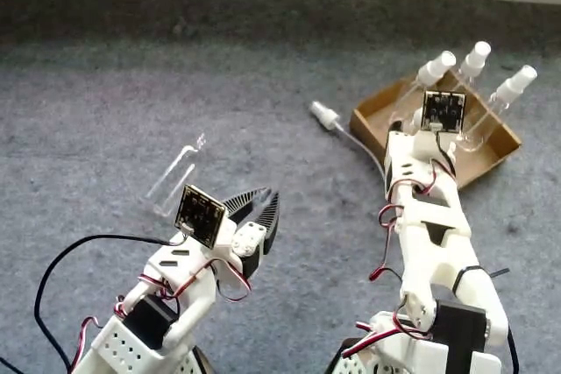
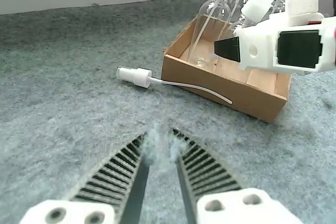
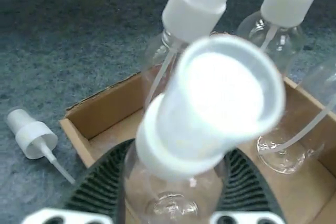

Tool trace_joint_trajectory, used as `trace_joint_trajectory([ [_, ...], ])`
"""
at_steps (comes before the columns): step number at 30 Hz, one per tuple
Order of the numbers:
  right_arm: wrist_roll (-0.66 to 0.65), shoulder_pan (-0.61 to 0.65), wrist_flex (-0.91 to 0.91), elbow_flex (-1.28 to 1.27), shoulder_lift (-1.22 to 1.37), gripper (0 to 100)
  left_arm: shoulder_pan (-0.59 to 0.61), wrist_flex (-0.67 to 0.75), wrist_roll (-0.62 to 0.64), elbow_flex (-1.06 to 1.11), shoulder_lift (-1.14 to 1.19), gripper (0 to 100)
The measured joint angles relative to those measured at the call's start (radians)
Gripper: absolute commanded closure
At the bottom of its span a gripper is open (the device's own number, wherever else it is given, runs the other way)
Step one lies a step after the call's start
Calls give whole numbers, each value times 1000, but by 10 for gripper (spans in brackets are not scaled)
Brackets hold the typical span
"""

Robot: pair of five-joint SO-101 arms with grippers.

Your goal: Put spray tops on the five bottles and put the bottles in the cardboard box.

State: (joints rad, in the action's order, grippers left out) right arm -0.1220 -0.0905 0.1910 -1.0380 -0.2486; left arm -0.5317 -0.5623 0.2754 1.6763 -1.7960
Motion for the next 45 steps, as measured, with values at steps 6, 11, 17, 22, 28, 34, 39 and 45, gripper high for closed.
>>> trace_joint_trajectory([
  [6,0,0,2,-3,0,878,0,0,0,0,0,995],
  [11,0,0,3,-17,-2,878,0,0,0,0,0,995],
  [17,0,0,18,-37,-3,843,0,0,0,0,0,995],
  [22,2,2,18,-41,-3,795,0,0,0,0,0,995],
  [28,2,2,20,-68,-5,783,0,0,0,0,0,995],
  [34,2,-2,9,-81,0,690,0,0,0,0,0,995],
  [39,2,0,9,-87,-2,690,0,0,0,0,0,995],
  [45,2,0,9,-87,-2,690,0,0,0,0,0,995],
])
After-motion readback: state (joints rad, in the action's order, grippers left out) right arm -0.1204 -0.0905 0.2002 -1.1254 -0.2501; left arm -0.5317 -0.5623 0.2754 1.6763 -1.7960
